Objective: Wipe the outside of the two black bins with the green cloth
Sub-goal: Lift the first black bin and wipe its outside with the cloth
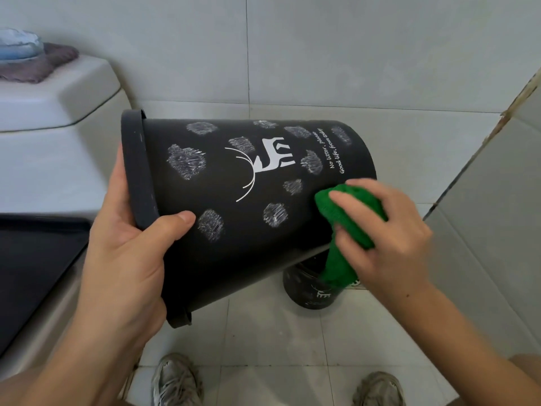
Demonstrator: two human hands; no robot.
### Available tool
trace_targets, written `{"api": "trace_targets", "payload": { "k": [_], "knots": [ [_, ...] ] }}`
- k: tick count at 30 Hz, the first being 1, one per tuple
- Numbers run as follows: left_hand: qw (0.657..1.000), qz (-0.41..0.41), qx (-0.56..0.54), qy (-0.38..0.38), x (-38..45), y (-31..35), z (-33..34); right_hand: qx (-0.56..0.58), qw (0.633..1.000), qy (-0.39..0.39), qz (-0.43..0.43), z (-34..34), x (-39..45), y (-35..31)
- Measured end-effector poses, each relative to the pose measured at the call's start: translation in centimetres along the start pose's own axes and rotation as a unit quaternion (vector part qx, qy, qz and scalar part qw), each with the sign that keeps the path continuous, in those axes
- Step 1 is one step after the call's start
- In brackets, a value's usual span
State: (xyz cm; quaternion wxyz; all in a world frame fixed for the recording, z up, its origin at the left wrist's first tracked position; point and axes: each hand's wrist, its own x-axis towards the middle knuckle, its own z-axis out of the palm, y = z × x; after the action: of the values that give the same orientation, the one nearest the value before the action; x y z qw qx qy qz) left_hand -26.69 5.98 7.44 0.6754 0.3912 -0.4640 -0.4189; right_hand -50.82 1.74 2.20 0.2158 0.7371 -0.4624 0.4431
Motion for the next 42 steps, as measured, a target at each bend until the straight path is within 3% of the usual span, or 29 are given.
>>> {"api": "trace_targets", "payload": {
  "k": [4, 9, 14, 20, 25, 31, 36, 41, 42],
  "knots": [
    [1.000, 0.003, -0.012, 0.004, -0.1, 0.2, -0.1, 0.022, 0.995, 0.048, 0.080, -0.4, 0.8, 0.2],
    [1.000, 0.001, -0.003, 0.002, -0.2, 0.0, 0.1, 0.016, 0.998, -0.017, -0.050, 0.0, -0.8, -1.2],
    [1.000, 0.008, -0.006, 0.002, -0.1, 0.0, -0.1, 0.045, 0.990, 0.042, 0.128, -0.3, 1.3, 0.8],
    [1.000, -0.005, -0.010, -0.004, -0.3, -0.4, 0.3, 0.044, 0.998, -0.036, -0.017, 0.3, -1.2, -2.5],
    [1.000, 0.006, -0.015, -0.003, -0.5, -0.5, 0.6, 0.054, 0.994, 0.024, 0.090, 0.2, 0.7, -1.5],
    [1.000, -0.001, -0.020, -0.015, -0.6, -1.3, 1.2, 0.087, 0.995, -0.053, -0.020, 0.6, -1.5, -4.9],
    [1.000, 0.020, -0.007, -0.012, -0.6, -0.9, 1.1, 0.088, 0.991, 0.023, 0.101, 0.0, 0.9, -2.6],
    [1.000, 0.008, -0.014, -0.006, -0.6, -1.0, 1.2, 0.078, 0.996, -0.043, -0.011, 0.2, -0.7, -4.6],
    [1.000, 0.005, -0.016, -0.006, -0.6, -1.0, 1.2, 0.082, 0.996, -0.040, -0.001, 0.1, -0.3, -4.1]
  ]
}}
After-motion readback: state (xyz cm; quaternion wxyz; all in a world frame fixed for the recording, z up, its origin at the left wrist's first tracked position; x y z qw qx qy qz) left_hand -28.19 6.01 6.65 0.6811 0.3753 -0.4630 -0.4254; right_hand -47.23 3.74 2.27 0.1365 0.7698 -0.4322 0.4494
